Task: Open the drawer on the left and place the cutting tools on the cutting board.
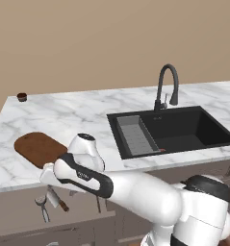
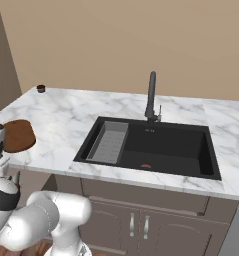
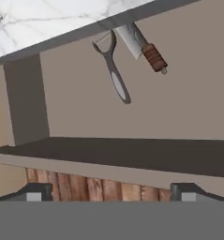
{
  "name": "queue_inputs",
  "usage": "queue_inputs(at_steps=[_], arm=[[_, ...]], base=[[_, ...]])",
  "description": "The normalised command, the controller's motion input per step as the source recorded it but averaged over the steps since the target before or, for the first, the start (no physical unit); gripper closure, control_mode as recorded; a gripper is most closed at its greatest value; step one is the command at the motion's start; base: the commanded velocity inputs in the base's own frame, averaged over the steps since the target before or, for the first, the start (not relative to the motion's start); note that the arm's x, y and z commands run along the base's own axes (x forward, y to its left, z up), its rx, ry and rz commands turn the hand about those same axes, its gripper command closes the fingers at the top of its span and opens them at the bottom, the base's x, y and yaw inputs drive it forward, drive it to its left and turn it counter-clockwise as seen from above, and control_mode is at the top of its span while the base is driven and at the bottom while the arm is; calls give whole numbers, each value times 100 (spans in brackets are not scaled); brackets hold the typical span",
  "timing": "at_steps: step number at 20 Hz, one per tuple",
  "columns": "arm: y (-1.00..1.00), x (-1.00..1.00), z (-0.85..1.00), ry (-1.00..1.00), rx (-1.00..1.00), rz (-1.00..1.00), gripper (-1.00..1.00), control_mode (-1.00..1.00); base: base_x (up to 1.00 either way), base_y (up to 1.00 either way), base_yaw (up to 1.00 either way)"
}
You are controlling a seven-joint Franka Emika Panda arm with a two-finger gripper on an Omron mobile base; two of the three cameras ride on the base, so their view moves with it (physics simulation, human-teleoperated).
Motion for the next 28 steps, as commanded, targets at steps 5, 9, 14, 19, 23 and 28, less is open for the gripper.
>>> queue_inputs(at_steps=[5, 9, 14, 19, 23, 28], arm=[[17, 0, -36, 9, -6, 0, -100, -100], [24, -3, -29, 0, -17, 0, -100, -100], [26, -4, -31, 0, -21, 0, -100, -100], [14, 0, -29, 0, -17, 0, -100, -100], [2, 0, -21, 4, -12, 0, -100, -100], [3, 0, -17, 4, -10, 0, -100, -100]], base=[[0, 0, 0], [0, 0, 0], [0, 0, 0], [0, 0, 0], [0, 0, 0], [0, 0, 0]])
